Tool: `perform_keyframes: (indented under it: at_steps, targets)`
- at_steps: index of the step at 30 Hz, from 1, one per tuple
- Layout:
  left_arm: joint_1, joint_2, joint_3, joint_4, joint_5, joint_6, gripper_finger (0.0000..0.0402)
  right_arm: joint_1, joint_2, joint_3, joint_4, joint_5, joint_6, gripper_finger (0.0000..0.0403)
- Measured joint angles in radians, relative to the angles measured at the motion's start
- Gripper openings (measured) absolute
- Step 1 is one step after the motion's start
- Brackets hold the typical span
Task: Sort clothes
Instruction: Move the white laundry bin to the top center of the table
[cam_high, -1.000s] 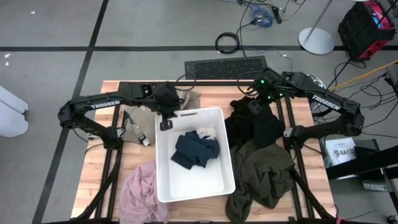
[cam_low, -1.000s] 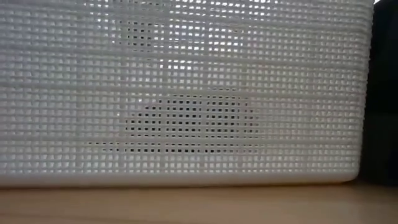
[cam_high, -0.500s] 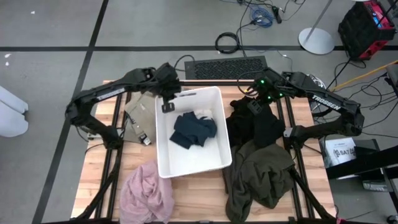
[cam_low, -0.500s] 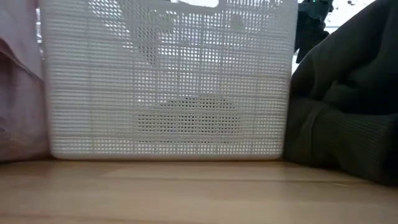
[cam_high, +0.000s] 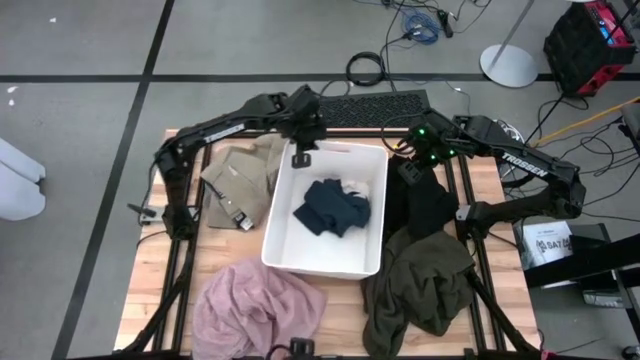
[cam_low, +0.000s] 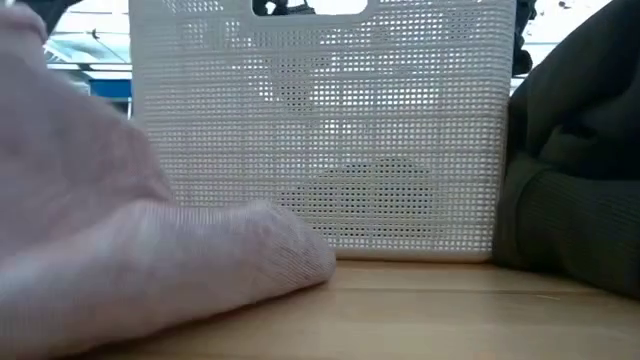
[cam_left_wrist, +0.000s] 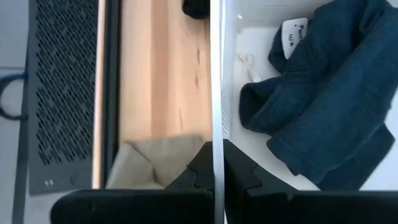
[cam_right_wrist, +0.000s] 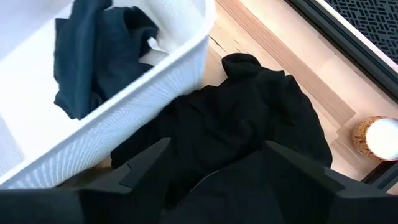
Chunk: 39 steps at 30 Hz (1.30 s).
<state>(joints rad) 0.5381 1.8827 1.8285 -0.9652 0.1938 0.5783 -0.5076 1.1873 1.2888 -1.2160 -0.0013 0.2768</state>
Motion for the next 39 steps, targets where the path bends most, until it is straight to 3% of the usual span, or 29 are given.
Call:
perform_keyframes:
  at_steps: [8,17,30,35,39]
  targets:
    - [0.091,0.136,0.188,-0.049,0.009,0.058,0.0007,0.000,0.000,0.000,0.016,0.001,-0.029,0.0238]
    - [0.243,0.149,0.214,-0.159,0.024,0.004,0.0006,0.000,0.000,0.000,0.039,0.001,-0.060,0.0238]
    - [0.224,0.197,0.219,-0.073,0.086,0.268,0.0006,0.000,0.000,0.000,0.068,0.000,-0.067,0.0238]
    - [0.225,0.196,0.217,-0.077,0.091,0.207,0.0010,0.000,0.001,0.000,0.068,0.000,-0.076,0.0238]
    - [0.218,0.179,0.218,-0.093,0.032,0.108,0.0052,0.000,0.001,0.000,0.069,0.000,-0.085,0.0238]
